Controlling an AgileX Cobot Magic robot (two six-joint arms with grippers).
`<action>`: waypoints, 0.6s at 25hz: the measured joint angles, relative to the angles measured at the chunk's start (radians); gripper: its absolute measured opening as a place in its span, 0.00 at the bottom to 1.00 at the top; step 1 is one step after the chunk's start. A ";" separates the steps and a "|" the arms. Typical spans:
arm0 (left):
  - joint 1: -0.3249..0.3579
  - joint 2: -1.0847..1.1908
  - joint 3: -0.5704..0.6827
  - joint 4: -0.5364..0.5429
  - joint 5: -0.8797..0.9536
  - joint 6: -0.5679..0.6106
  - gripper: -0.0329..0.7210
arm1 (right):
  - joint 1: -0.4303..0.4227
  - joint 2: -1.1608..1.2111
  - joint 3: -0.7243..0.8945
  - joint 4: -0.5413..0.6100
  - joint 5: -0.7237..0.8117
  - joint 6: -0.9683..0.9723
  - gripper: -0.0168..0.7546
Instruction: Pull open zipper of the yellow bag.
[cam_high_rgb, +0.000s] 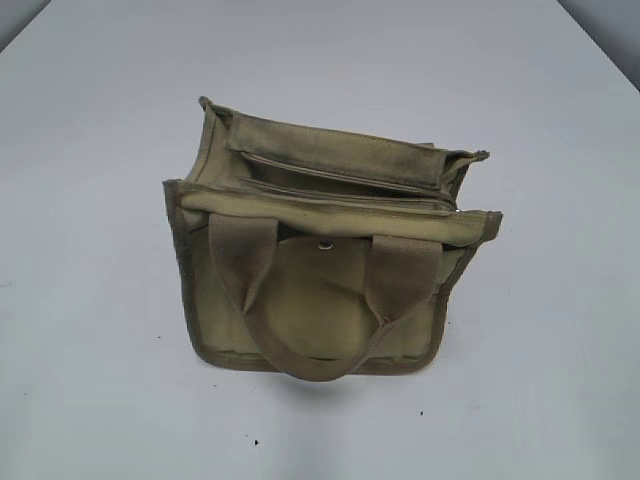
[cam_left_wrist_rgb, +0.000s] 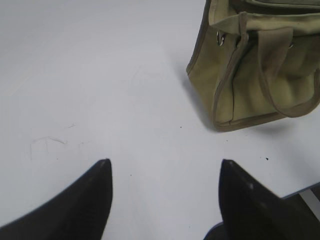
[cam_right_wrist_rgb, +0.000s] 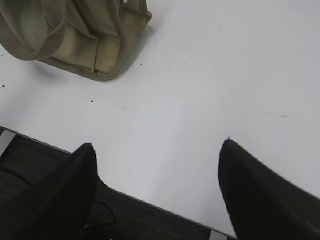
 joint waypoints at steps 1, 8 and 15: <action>0.000 0.000 0.000 0.005 0.000 0.000 0.72 | 0.000 0.000 0.000 0.002 0.000 0.000 0.78; 0.000 0.000 0.000 0.005 0.000 0.000 0.72 | 0.000 0.000 0.000 0.009 -0.001 0.000 0.78; 0.001 0.000 0.000 0.000 0.000 0.000 0.72 | -0.002 0.000 0.000 0.011 -0.001 0.000 0.78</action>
